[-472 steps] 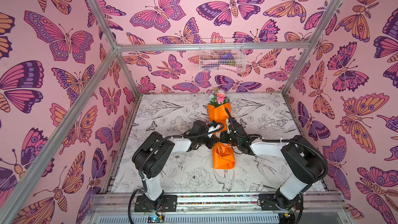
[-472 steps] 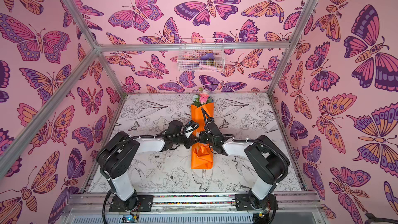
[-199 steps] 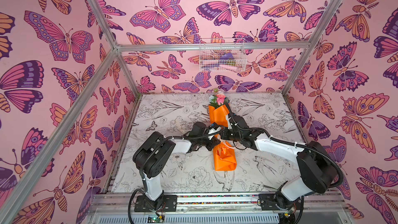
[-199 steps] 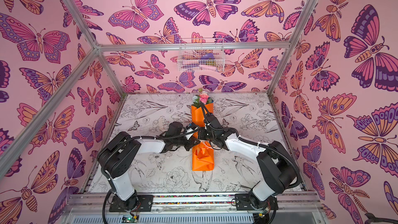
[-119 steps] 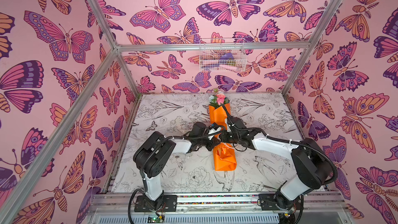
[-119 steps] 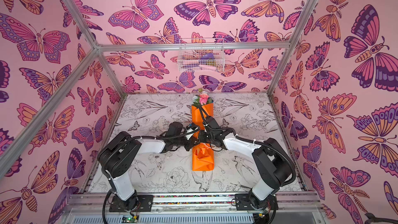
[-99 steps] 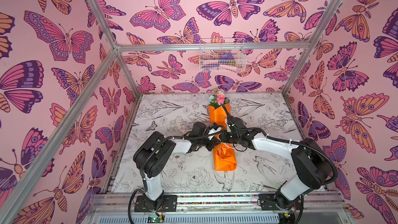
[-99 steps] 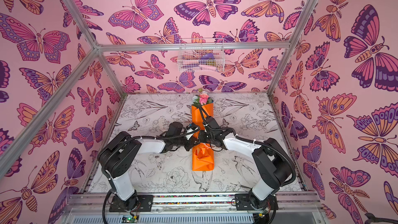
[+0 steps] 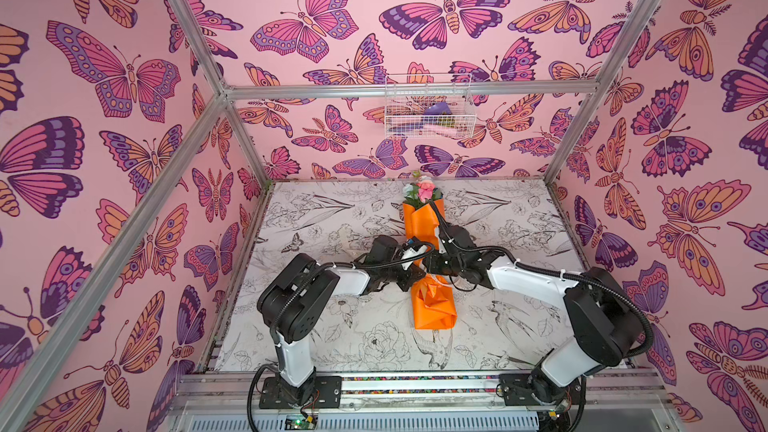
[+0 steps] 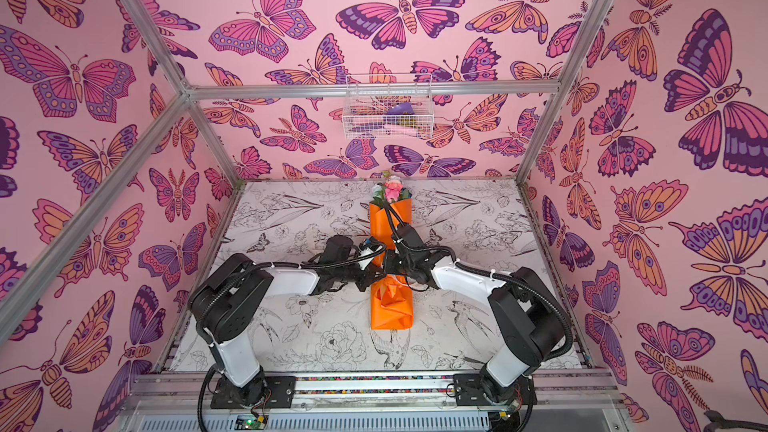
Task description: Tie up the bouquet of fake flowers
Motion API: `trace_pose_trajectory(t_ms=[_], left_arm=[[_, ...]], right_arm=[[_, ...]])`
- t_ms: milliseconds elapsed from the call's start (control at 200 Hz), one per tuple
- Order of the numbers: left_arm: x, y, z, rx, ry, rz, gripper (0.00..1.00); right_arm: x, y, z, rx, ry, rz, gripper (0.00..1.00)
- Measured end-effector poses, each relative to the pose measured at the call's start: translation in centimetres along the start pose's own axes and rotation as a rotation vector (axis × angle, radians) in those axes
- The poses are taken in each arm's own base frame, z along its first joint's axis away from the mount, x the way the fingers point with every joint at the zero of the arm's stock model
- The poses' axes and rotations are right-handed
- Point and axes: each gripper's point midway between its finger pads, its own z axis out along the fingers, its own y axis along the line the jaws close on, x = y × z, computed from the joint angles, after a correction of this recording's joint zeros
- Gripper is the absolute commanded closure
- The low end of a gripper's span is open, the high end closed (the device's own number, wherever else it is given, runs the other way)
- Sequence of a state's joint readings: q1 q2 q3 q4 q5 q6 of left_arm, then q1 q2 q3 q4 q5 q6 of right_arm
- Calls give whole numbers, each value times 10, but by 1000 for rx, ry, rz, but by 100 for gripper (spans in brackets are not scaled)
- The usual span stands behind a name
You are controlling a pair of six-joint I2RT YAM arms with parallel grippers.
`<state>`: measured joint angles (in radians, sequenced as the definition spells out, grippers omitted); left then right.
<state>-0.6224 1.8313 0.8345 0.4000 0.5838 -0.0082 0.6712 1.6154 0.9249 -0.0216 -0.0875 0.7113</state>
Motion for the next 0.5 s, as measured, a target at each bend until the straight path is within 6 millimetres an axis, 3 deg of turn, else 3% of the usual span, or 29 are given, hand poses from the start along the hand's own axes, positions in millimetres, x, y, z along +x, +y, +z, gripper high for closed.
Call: trace_pose_trajectory(t_ms=[501], left_arm=[[1, 0, 0, 0, 2, -1, 100]], right_arm=[[12, -10, 17, 21, 41, 4, 81]])
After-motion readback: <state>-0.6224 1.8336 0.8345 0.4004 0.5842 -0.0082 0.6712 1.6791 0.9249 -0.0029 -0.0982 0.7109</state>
